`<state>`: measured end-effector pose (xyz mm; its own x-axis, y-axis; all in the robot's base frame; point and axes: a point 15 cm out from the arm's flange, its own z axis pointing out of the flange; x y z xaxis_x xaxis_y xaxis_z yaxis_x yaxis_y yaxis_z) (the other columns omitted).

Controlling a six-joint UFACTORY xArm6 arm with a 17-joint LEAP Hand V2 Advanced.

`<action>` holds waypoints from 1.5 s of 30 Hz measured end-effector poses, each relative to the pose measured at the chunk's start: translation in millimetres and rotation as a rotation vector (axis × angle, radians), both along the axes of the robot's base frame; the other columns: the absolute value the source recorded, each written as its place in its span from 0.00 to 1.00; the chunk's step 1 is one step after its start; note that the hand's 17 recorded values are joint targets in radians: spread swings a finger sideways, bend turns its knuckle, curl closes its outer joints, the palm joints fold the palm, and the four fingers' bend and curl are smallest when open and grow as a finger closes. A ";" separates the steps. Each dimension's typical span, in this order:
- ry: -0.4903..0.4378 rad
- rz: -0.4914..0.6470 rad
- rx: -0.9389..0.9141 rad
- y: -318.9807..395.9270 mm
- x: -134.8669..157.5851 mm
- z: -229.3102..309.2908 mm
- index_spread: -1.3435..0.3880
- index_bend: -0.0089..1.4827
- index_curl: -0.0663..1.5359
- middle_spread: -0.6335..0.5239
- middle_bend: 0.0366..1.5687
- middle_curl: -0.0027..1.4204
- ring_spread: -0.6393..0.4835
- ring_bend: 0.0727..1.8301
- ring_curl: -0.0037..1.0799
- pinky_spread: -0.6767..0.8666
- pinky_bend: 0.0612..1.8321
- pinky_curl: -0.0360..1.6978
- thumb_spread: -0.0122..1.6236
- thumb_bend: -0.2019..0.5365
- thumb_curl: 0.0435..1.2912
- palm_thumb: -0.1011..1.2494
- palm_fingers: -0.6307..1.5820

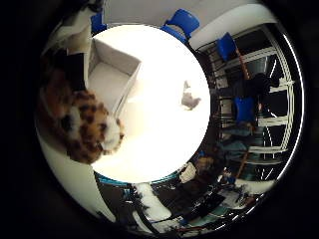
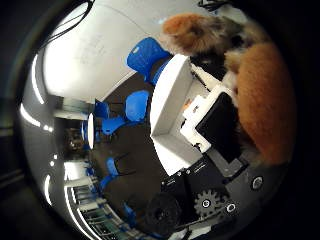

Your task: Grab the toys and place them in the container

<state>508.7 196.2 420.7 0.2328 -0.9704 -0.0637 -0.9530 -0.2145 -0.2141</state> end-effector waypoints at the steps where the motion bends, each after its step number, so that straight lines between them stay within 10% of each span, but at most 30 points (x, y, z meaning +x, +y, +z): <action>1: 0.003 0.003 -0.001 4.4 2.8 -5.6 0.60 0.70 0.61 0.32 0.73 0.75 0.35 0.74 0.77 0.29 0.69 0.61 0.69 0.25 0.46 0.82 0.72; 6: 0.031 0.005 -0.008 13.3 8.7 -27.0 0.60 0.50 0.57 0.32 0.69 0.69 0.34 0.71 0.69 0.22 0.61 0.54 0.73 0.22 0.40 0.70 0.73; 9: 0.074 0.010 -0.022 10.2 3.1 -37.5 0.54 0.17 0.47 0.33 0.51 0.58 0.37 0.63 0.61 0.21 0.57 0.50 0.75 0.22 0.34 0.59 0.40; 18: 0.177 0.069 -0.077 -31.5 -5.4 -57.4 0.52 0.12 0.30 0.55 0.19 0.31 0.73 0.29 0.30 0.72 0.33 0.32 0.74 0.24 0.25 0.46 0.28; 34: 0.079 -0.319 -0.073 -282.7 -29.9 26.3 0.60 0.11 0.22 0.64 0.17 0.24 0.78 0.23 0.23 0.76 0.26 0.22 0.73 0.24 0.21 0.42 0.36; 45: 0.180 -0.517 -0.096 -425.6 -58.8 -27.6 0.63 0.11 0.21 0.69 0.16 0.23 0.79 0.23 0.22 0.76 0.28 0.20 0.73 0.25 0.19 0.40 0.35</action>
<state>449.9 -229.5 393.1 -0.2820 -0.9587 0.0362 -0.9590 0.2806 -0.0411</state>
